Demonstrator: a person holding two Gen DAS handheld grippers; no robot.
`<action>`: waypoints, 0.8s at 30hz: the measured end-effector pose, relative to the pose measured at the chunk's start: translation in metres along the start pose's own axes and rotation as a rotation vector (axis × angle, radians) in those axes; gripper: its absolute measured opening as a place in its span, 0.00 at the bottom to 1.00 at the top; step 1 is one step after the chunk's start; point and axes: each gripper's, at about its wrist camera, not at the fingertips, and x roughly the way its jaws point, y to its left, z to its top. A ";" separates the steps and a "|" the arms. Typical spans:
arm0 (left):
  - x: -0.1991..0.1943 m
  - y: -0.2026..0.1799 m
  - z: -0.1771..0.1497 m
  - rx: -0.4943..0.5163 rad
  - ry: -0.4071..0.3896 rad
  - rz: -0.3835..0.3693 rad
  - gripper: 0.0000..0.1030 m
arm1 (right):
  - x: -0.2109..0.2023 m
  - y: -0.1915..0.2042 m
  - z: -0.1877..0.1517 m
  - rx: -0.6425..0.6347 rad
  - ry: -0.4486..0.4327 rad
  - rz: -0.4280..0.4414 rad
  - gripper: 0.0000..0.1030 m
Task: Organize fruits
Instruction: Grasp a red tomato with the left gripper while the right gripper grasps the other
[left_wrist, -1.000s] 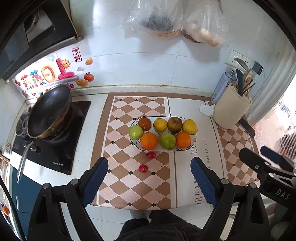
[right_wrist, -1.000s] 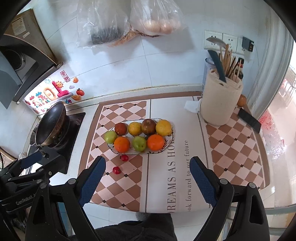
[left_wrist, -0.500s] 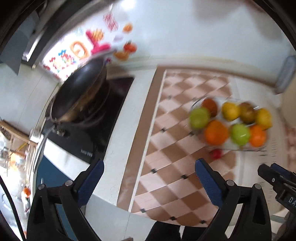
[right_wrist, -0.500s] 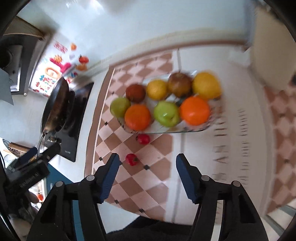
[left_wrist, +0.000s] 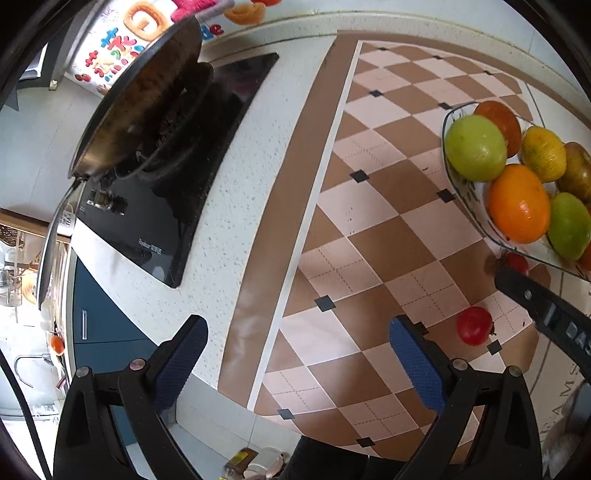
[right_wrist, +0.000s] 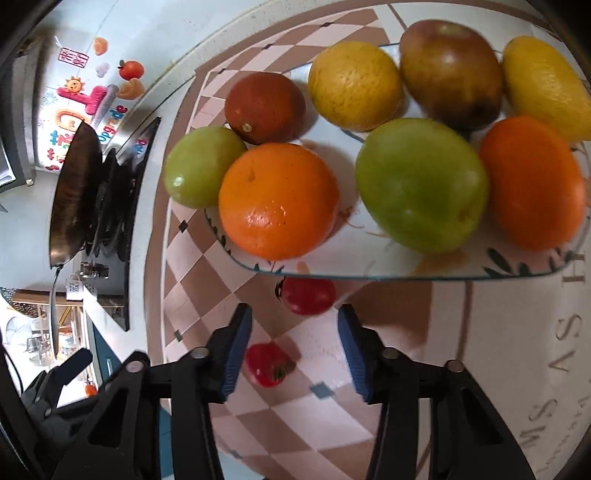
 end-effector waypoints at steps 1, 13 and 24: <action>0.002 -0.001 0.001 0.001 0.009 -0.003 0.98 | 0.003 0.001 0.001 -0.004 -0.013 -0.007 0.39; 0.010 -0.052 0.012 0.124 0.071 -0.274 0.98 | -0.050 -0.032 -0.021 -0.057 -0.036 -0.065 0.32; 0.022 -0.118 0.004 0.286 0.131 -0.390 0.30 | -0.086 -0.091 -0.053 0.049 -0.056 -0.107 0.32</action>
